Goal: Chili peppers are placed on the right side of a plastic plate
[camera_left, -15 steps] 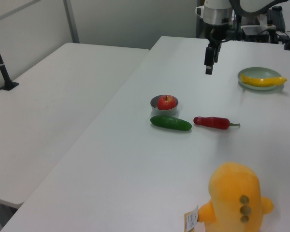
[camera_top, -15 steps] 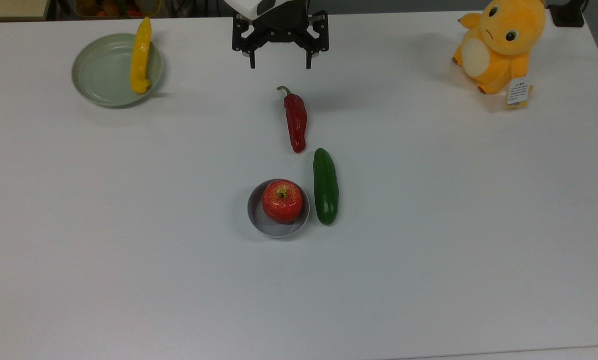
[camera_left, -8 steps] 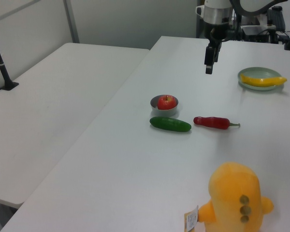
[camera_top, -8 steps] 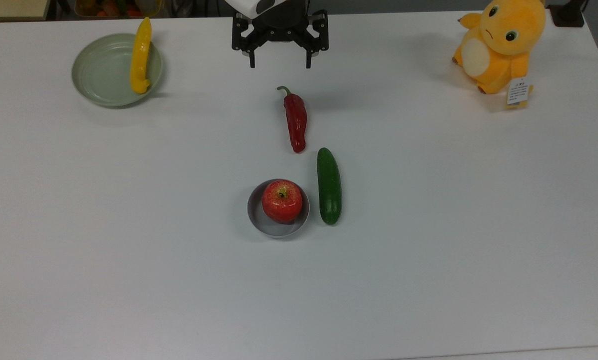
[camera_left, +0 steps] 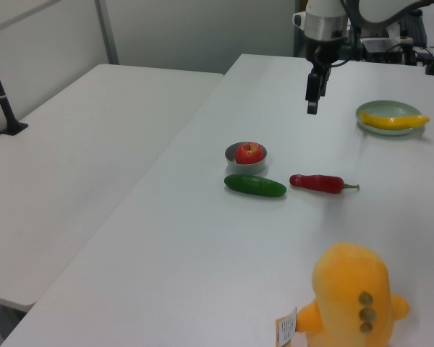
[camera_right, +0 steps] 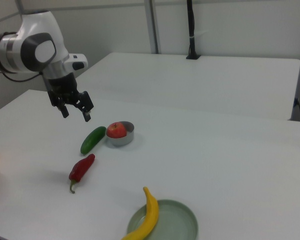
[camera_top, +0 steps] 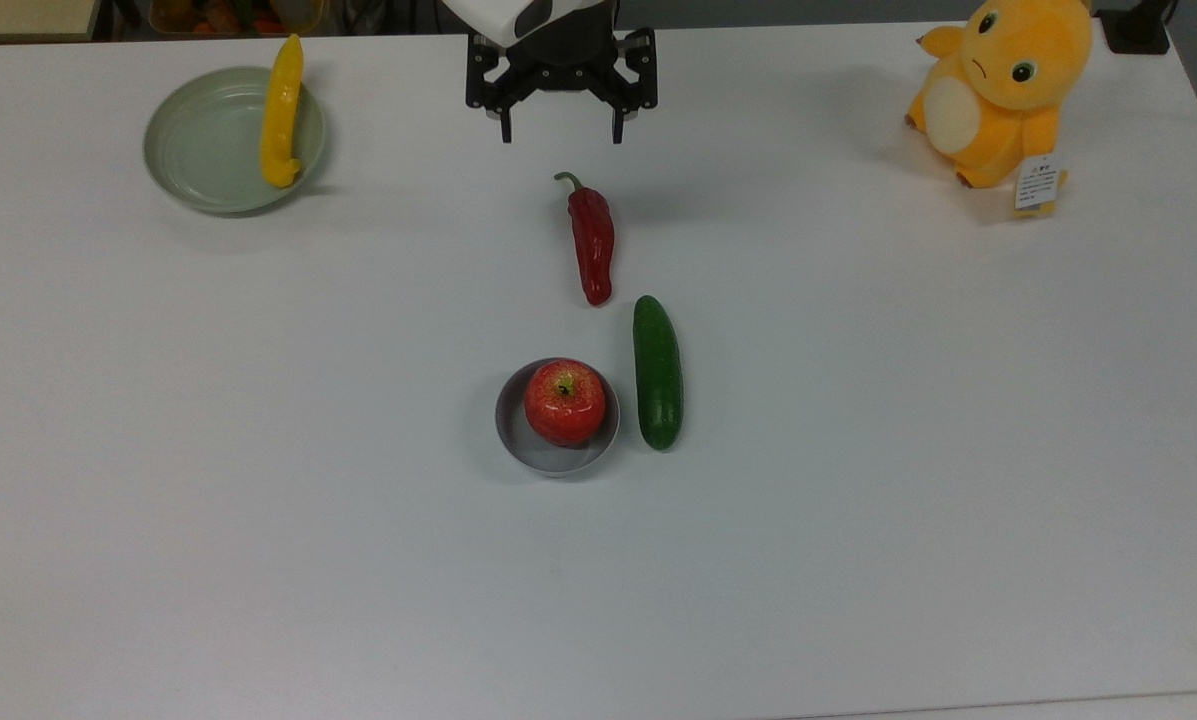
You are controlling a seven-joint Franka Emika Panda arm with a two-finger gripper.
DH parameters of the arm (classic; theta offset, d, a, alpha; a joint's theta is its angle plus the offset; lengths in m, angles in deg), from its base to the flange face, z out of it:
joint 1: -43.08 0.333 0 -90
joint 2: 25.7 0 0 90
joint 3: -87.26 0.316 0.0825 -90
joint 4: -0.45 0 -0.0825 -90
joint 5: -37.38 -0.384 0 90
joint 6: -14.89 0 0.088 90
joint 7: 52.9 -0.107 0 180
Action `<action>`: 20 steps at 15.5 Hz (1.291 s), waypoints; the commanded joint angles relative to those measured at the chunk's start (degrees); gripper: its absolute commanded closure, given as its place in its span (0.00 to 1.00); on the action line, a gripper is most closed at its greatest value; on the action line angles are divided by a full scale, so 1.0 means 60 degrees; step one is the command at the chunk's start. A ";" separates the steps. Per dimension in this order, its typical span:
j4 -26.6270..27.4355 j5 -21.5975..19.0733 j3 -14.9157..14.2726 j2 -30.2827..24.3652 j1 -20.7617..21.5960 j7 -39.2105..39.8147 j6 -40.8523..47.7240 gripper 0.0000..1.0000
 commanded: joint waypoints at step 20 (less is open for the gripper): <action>0.1847 0.0206 0.0402 0.1679 0.0142 0.0148 -0.2088 0.00</action>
